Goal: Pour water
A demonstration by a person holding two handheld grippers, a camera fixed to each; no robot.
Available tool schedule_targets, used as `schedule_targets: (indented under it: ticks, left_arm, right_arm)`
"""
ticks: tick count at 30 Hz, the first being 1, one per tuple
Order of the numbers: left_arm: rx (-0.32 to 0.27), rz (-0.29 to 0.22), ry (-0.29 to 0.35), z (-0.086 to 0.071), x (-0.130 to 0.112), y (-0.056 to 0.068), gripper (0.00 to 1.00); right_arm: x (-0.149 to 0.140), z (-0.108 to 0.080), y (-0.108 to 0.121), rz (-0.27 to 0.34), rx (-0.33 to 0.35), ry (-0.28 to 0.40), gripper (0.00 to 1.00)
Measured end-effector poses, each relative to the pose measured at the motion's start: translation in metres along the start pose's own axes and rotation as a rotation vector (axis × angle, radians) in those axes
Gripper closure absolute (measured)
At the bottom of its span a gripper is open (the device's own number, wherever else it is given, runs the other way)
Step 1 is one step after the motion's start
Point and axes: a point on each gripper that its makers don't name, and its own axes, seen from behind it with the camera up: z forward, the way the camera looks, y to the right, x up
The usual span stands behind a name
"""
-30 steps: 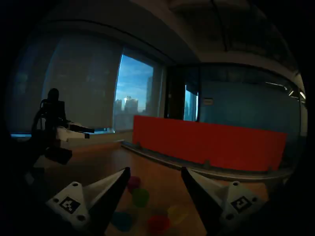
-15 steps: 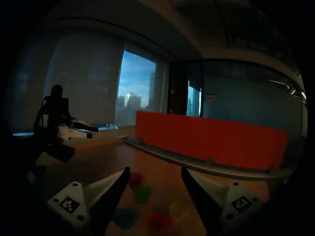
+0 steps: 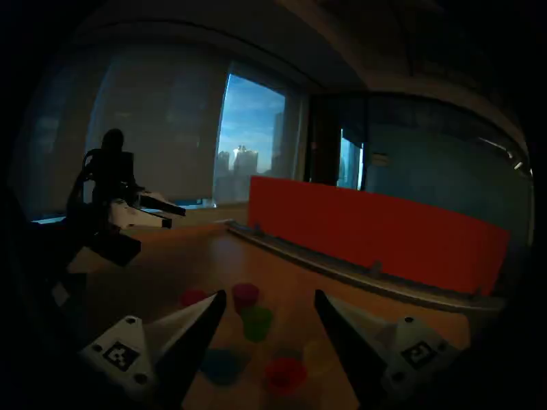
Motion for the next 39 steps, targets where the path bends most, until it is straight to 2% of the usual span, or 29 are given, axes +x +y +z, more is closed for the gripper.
schedule_targets:
  ticks: [8,14,28,39]
  left_arm:
    - [-0.067,0.036,-0.031,0.002,-0.008,0.017,0.02]
    - [-0.093,0.049,-0.05,0.005,-0.018,0.025,0.02]
    - [-0.121,0.059,-0.123,0.015,-0.056,0.031,0.02]
    - [-0.128,0.083,-0.156,0.023,-0.074,0.034,0.02]
  right_arm:
    - [-0.008,0.0,-0.008,-0.018,0.048,-0.043,0.0]
    - [-0.02,0.0,-0.01,-0.028,0.072,-0.079,0.0]
    - [-0.061,0.004,-0.02,-0.043,0.121,-0.168,0.01]
    - [-0.091,0.009,-0.028,-0.038,0.16,-0.224,0.01]
